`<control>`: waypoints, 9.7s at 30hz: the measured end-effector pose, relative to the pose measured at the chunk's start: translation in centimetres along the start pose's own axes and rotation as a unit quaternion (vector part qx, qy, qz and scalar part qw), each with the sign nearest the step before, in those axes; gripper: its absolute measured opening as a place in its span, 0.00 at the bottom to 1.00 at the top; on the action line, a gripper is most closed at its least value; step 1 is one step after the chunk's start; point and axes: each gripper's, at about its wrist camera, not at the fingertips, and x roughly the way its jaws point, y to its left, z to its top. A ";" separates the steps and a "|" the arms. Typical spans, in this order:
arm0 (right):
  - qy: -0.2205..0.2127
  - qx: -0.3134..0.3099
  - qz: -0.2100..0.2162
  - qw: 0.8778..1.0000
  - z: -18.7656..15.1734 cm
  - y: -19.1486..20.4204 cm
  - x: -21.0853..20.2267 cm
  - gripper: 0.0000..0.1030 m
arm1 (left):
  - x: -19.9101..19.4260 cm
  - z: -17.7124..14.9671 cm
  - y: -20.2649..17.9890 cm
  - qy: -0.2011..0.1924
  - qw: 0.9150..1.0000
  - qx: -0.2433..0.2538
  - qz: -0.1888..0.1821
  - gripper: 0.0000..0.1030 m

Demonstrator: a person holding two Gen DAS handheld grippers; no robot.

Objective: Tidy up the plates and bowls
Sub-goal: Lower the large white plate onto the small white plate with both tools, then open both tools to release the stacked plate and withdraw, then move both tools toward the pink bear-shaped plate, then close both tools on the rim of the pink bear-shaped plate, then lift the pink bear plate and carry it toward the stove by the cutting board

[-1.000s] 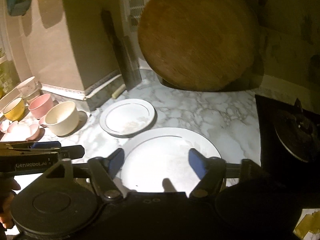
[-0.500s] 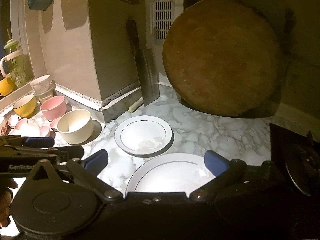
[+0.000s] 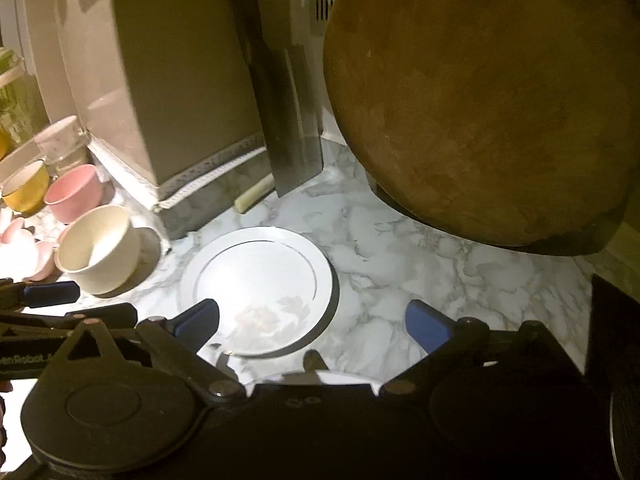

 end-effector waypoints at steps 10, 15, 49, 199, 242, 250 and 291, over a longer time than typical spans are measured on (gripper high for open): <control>0.049 0.010 0.019 0.999 1.8 -1.8 6.2 0.82 | 4.4 1.4 -0.6 0.026 0.999 -0.029 0.032 0.78; 0.068 0.026 0.028 0.997 2.2 -2.7 8.4 0.71 | 6.1 2.0 -0.7 0.045 0.998 -0.038 0.030 0.58; 0.112 0.075 0.093 0.987 1.8 -4.5 11.4 0.11 | 9.4 2.0 1.4 0.078 0.992 -0.098 0.003 0.11; -0.088 0.010 0.059 0.994 -3.1 19.8 -8.1 0.99 | -14.5 -3.6 15.3 -0.105 0.994 0.008 0.022 0.77; 0.077 0.059 0.033 0.995 -0.5 37.8 9.3 0.44 | -1.8 1.1 40.6 0.082 0.995 -0.038 0.047 0.56; 0.093 0.075 0.054 0.991 -0.4 37.5 10.2 0.24 | -1.3 0.9 41.3 0.086 0.993 -0.050 0.055 0.28; 0.046 0.019 0.091 0.995 -0.8 28.7 0.4 0.13 | -10.3 0.5 29.6 0.034 0.999 0.007 0.038 0.19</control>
